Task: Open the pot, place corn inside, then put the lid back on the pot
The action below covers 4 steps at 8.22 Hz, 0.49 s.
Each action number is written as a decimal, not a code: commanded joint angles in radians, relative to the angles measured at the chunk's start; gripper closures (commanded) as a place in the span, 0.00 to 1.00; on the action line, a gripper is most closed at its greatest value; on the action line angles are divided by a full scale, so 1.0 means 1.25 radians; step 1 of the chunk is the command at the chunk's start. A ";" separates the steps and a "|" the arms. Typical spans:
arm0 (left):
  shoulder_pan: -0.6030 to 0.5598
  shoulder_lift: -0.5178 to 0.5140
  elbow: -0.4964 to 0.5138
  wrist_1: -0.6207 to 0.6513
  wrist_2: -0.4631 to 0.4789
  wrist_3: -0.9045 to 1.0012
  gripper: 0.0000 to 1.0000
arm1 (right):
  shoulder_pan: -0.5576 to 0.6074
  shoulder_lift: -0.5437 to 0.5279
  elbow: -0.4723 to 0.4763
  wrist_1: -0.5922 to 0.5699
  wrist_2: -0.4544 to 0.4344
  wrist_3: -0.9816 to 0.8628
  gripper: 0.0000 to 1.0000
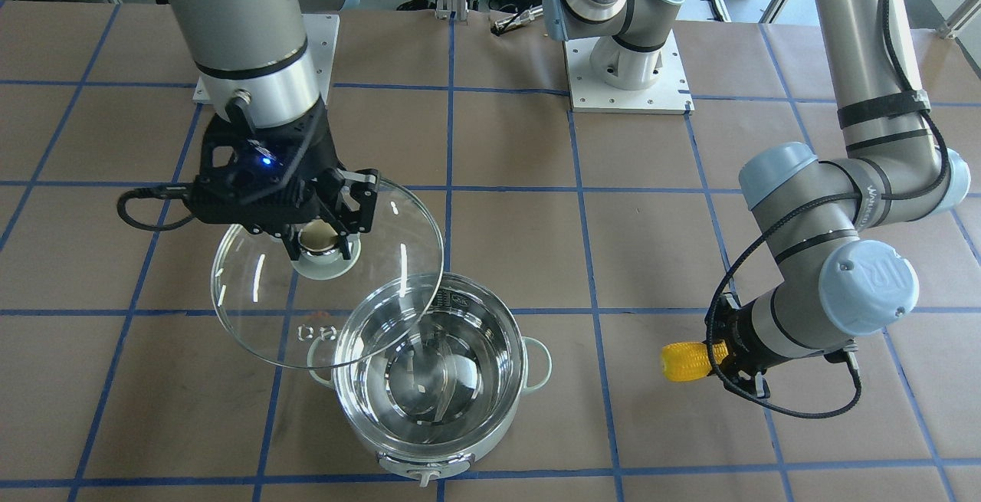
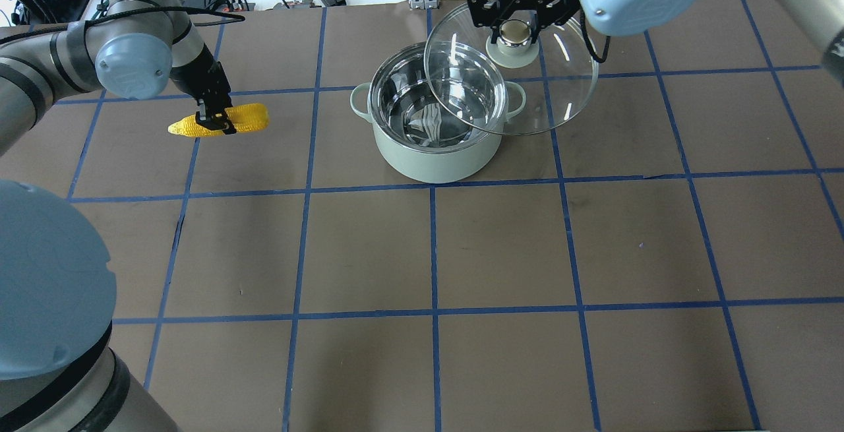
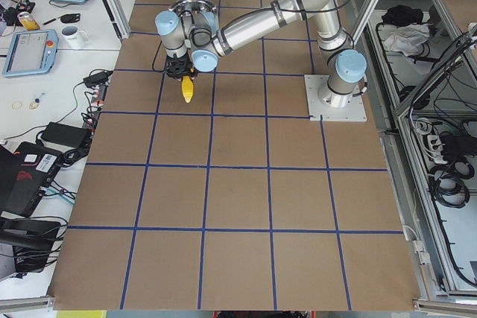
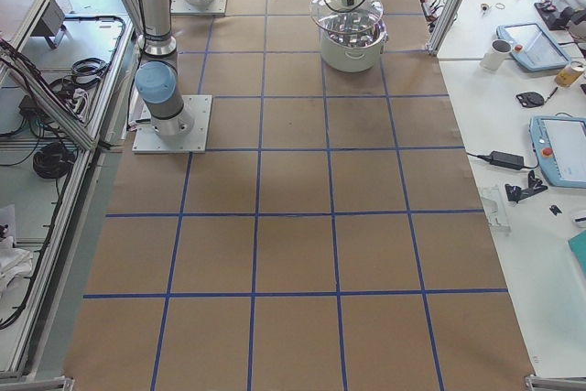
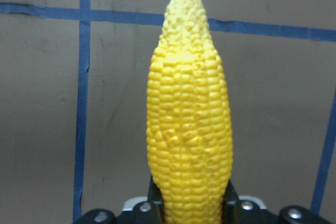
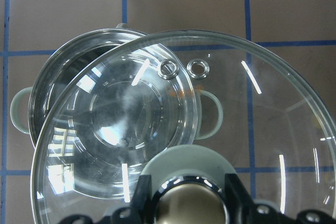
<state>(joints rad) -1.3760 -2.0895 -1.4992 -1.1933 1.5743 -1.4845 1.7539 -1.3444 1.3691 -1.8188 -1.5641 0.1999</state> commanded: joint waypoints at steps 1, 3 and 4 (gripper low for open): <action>-0.011 0.014 0.070 -0.011 0.000 -0.050 1.00 | -0.068 -0.118 0.057 0.077 0.018 -0.068 0.69; -0.079 0.048 0.141 -0.060 -0.004 -0.101 1.00 | -0.081 -0.146 0.069 0.139 0.022 -0.070 0.72; -0.119 0.061 0.168 -0.081 -0.006 -0.129 1.00 | -0.081 -0.148 0.072 0.138 0.024 -0.070 0.72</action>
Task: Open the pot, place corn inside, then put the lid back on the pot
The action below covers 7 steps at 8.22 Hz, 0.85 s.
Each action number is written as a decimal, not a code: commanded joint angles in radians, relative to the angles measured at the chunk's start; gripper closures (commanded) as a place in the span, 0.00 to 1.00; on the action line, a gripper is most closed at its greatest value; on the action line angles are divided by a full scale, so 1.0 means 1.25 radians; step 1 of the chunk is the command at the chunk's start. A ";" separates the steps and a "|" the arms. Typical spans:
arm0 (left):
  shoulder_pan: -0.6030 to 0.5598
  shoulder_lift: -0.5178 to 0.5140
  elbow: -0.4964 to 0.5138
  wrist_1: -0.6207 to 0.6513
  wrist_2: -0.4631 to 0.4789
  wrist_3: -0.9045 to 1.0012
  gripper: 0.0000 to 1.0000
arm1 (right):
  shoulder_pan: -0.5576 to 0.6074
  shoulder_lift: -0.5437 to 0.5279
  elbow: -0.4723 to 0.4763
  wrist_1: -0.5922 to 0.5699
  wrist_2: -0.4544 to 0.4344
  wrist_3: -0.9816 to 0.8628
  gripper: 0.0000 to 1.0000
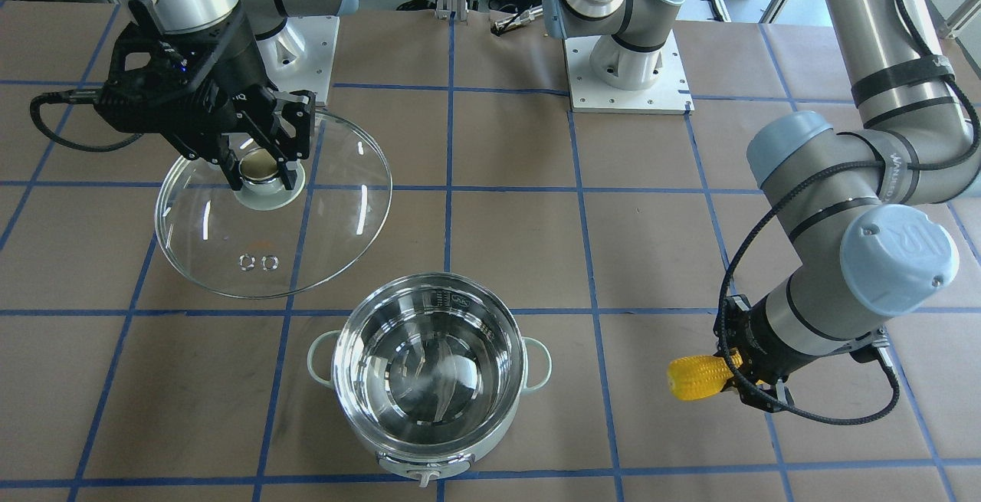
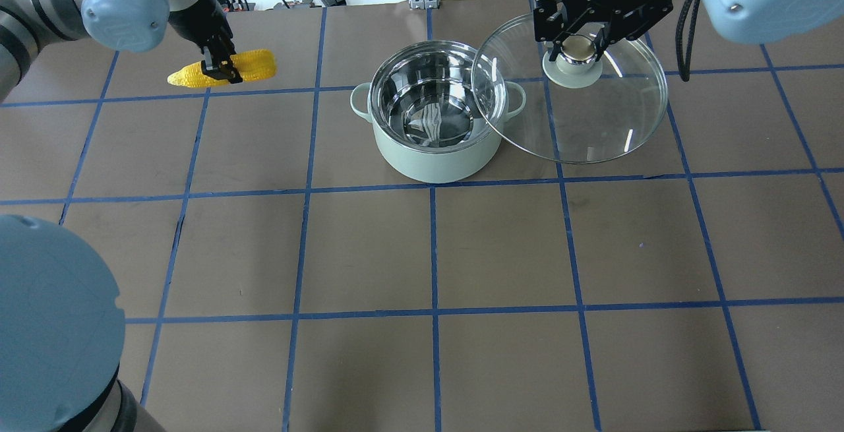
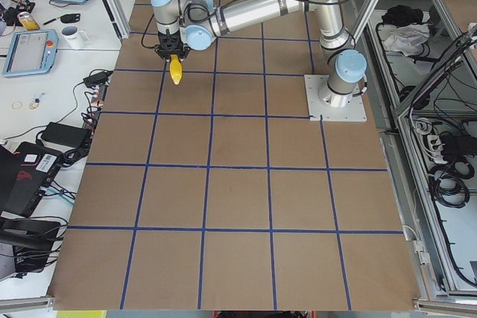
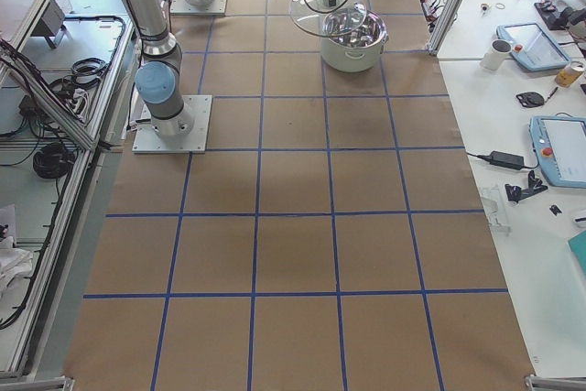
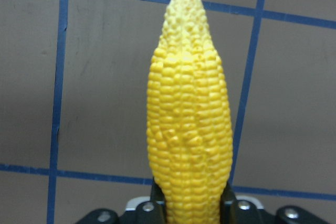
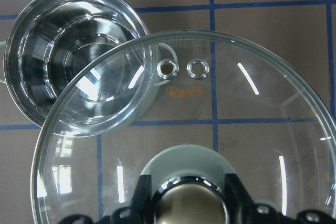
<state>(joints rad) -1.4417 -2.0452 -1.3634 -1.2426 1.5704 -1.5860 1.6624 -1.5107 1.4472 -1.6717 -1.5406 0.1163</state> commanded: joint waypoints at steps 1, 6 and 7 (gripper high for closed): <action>-0.104 0.032 0.066 -0.042 -0.007 -0.082 1.00 | -0.008 -0.019 0.010 0.025 0.005 -0.003 0.72; -0.283 -0.011 0.103 0.015 -0.008 -0.235 1.00 | -0.009 -0.026 0.014 0.025 0.000 -0.024 0.74; -0.312 -0.030 0.103 0.046 -0.008 -0.261 1.00 | -0.008 -0.026 0.014 0.025 0.000 -0.027 0.74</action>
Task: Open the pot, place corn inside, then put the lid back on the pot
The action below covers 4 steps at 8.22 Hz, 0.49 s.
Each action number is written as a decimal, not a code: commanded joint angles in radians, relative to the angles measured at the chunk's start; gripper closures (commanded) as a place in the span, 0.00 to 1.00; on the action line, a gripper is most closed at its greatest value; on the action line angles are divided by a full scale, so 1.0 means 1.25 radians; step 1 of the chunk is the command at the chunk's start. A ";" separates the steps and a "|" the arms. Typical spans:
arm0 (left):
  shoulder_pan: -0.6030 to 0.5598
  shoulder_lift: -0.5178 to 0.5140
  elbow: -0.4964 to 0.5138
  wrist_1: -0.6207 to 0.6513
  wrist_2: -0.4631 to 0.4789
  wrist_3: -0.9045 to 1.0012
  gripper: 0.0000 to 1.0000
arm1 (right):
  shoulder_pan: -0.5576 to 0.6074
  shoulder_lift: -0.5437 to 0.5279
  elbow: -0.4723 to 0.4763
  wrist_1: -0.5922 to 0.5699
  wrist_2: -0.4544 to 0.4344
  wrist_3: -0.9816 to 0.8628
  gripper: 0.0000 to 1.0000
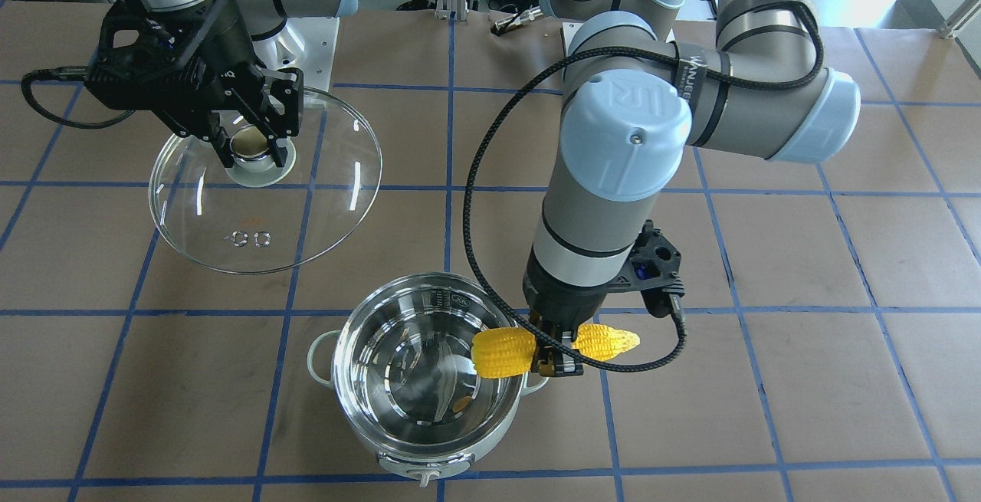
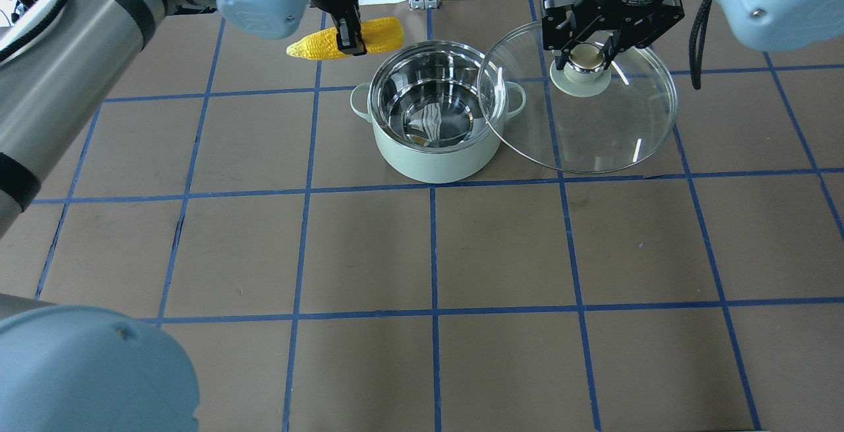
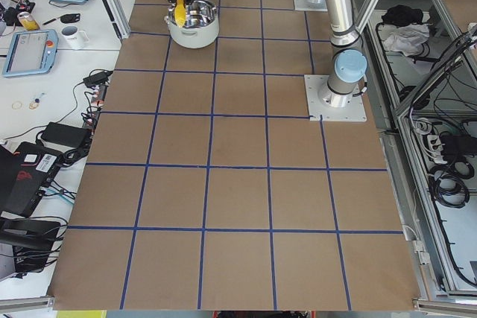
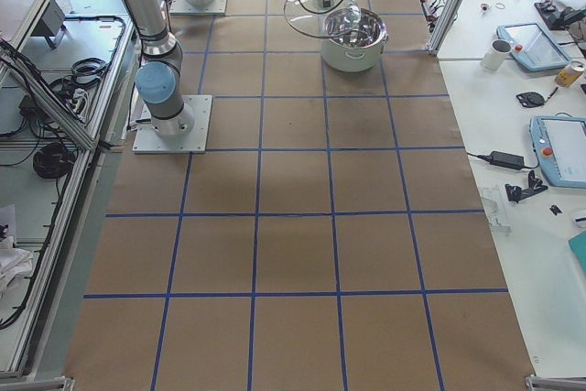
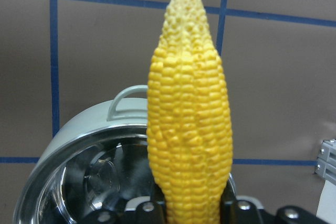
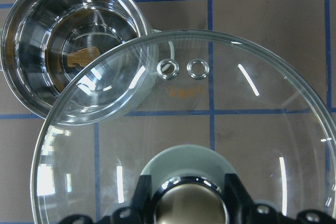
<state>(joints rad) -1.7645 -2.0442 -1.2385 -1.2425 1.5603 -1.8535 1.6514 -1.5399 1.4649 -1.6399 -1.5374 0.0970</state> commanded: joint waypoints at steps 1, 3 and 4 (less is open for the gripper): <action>-0.080 -0.047 0.003 0.059 0.001 -0.068 1.00 | -0.001 -0.003 0.000 0.000 -0.003 -0.011 0.74; -0.106 -0.087 0.002 0.087 0.000 -0.107 1.00 | -0.002 -0.003 0.000 -0.002 -0.006 -0.013 0.75; -0.108 -0.096 0.002 0.090 0.000 -0.109 1.00 | -0.003 -0.003 0.000 0.002 -0.013 -0.021 0.75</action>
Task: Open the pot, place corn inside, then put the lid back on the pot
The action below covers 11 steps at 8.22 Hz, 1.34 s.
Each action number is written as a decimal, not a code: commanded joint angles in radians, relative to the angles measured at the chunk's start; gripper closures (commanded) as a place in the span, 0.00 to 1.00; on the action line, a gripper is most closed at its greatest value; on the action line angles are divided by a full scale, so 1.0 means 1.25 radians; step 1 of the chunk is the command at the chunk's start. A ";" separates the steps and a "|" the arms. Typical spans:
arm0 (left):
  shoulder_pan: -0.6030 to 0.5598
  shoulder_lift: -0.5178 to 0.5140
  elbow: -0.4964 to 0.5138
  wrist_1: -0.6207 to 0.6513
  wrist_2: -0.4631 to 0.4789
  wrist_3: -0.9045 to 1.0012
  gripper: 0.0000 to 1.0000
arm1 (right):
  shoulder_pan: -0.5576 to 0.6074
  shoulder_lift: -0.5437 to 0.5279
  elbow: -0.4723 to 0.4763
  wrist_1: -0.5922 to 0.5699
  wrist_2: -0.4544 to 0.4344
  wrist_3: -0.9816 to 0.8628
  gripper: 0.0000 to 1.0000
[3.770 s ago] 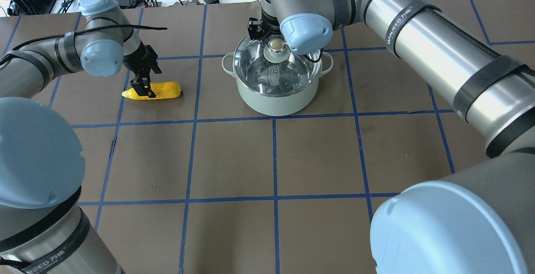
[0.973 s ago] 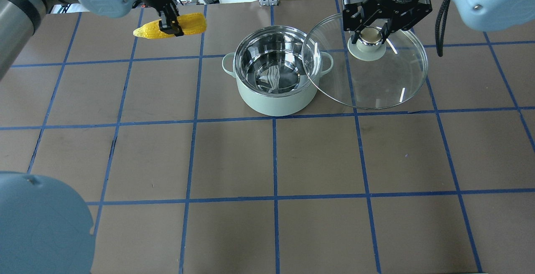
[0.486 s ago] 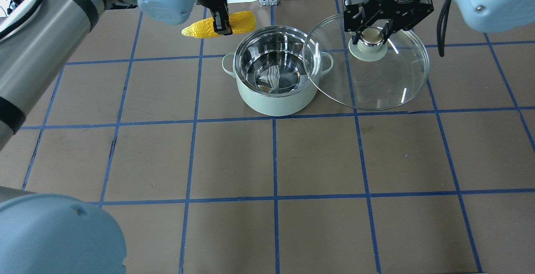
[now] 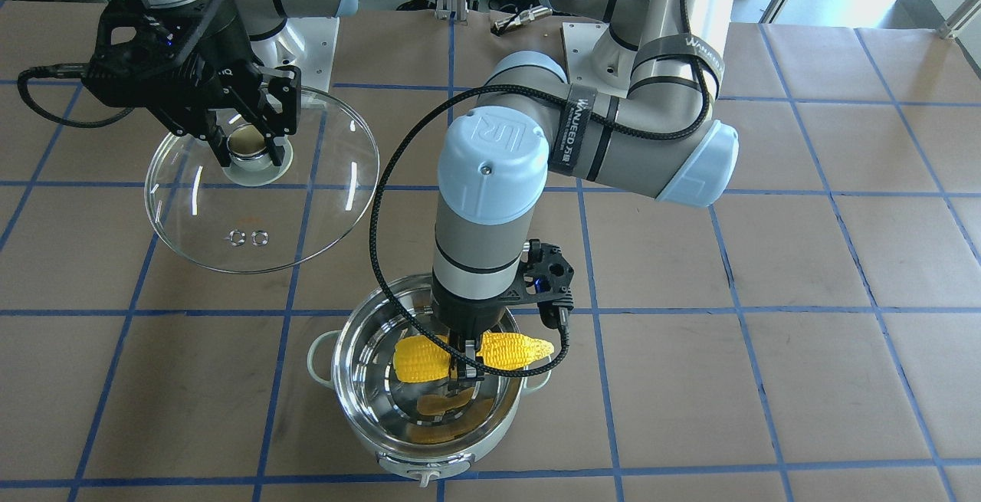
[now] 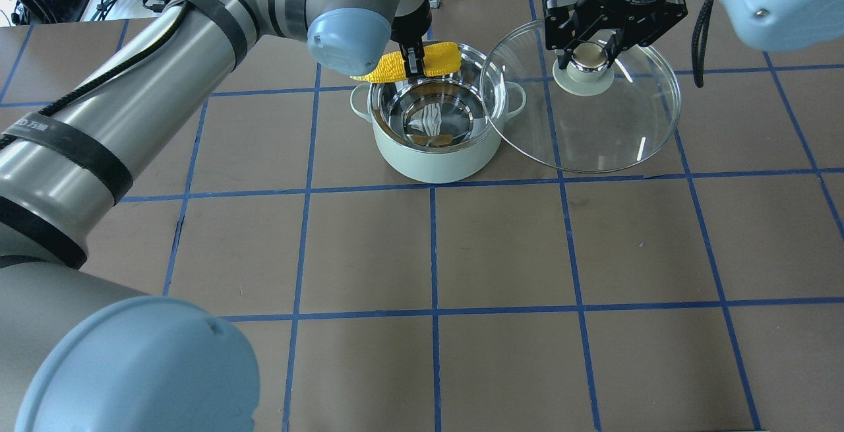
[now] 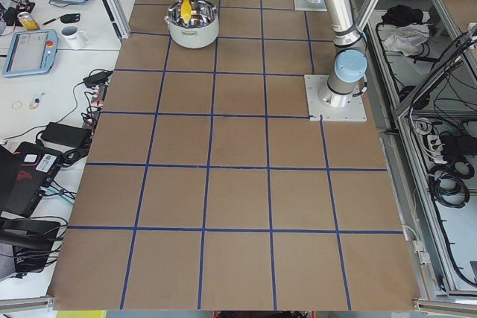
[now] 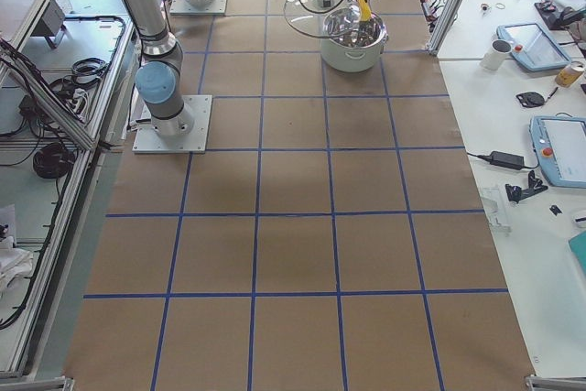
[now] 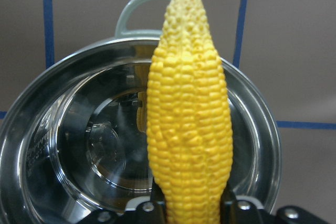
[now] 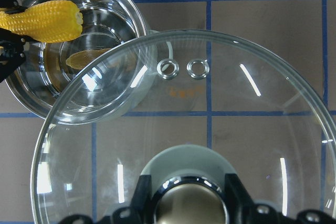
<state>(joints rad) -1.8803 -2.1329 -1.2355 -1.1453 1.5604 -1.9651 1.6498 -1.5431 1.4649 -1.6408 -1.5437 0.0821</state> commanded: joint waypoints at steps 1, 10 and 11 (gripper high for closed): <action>-0.021 -0.036 -0.001 0.012 0.001 -0.021 1.00 | -0.002 -0.006 0.000 0.024 -0.011 -0.017 0.77; -0.033 -0.058 -0.004 0.057 0.010 -0.029 0.02 | -0.045 -0.018 0.001 0.058 -0.003 -0.047 0.82; -0.033 -0.058 -0.004 0.058 0.010 -0.033 0.00 | -0.044 -0.018 0.001 0.058 -0.003 -0.047 0.82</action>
<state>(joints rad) -1.9221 -2.2050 -1.2401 -1.0732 1.5700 -2.0037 1.5947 -1.5661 1.4661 -1.5678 -1.5454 0.0243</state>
